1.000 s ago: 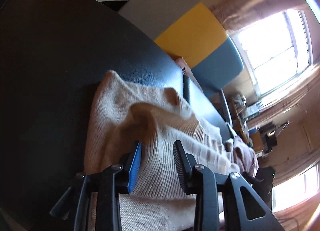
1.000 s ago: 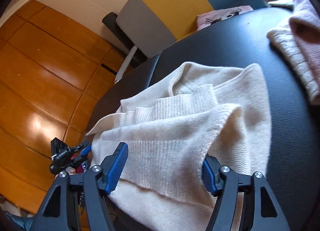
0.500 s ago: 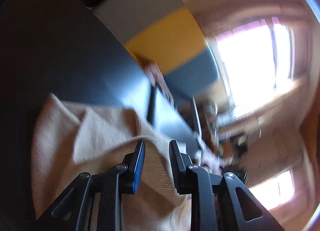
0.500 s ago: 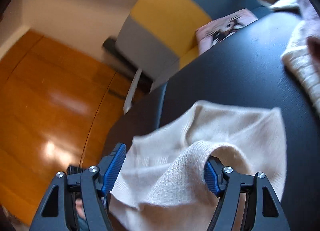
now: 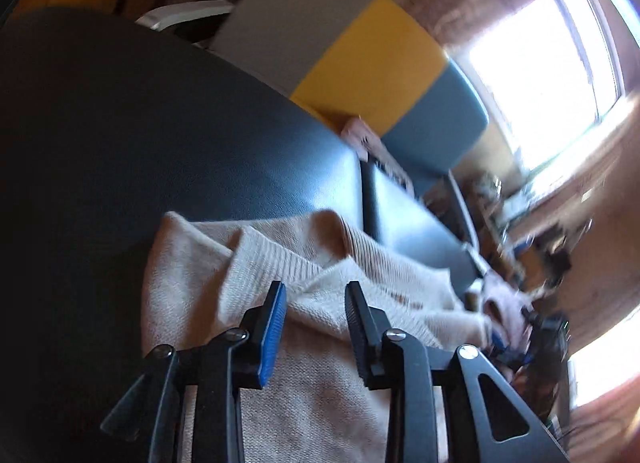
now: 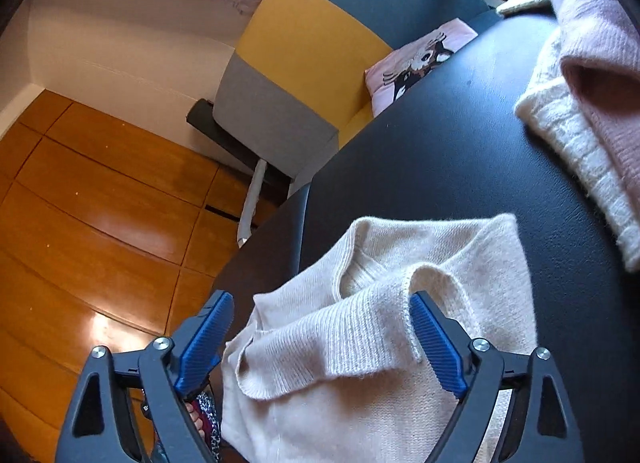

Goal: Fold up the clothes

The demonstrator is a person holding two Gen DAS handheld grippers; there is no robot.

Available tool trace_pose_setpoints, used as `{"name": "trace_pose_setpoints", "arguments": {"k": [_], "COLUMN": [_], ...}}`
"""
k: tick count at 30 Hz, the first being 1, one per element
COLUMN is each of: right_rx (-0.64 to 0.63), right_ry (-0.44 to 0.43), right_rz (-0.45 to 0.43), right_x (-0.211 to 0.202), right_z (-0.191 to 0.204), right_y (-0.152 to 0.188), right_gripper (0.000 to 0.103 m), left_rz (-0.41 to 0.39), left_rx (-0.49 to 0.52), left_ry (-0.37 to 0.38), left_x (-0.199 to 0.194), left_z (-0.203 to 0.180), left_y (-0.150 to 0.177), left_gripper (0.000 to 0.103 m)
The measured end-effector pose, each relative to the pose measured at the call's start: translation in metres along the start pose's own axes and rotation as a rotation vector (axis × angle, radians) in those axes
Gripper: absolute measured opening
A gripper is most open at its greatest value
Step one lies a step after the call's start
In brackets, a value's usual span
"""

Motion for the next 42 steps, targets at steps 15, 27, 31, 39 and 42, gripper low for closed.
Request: {"name": "trace_pose_setpoints", "arguments": {"k": [15,27,31,39,42], "right_rx": [0.008,0.057,0.052,-0.016,-0.081], "right_ry": [0.001,-0.035,-0.002,0.052,0.098], "right_rz": [0.058,-0.010,-0.027,-0.009,0.030], "right_x": [0.026,0.024,0.018,0.005,0.008], "right_z": [-0.010,-0.014,-0.015,-0.008,-0.004], "right_y": [0.003,-0.014,-0.013,0.020,0.044], "right_gripper": [0.091,0.093,0.093,0.093,0.093], "left_rz": [0.276,-0.065,-0.047,-0.053,-0.054], "left_rx": [0.415,0.055,0.010,-0.070,-0.102], "left_ry": [-0.128,-0.028,-0.051,-0.050,-0.060], "left_x": [0.072,0.028,0.030,-0.003,-0.021], "left_z": [-0.043,0.003,0.010,0.031,0.045], "left_y": [-0.022,-0.051,-0.053,-0.008,0.020], "left_gripper": [0.026,0.002,0.009,0.022,0.023]}}
Point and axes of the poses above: each gripper's, at about its wrist camera, not at the fingertips, and x roughly the way its jaws point, z to its left, y to its underside, the point moved 2 cm from there along x, roughly the way its jaws point, and after that the axes turned 6 degrees about z, right-handed, at the moved point
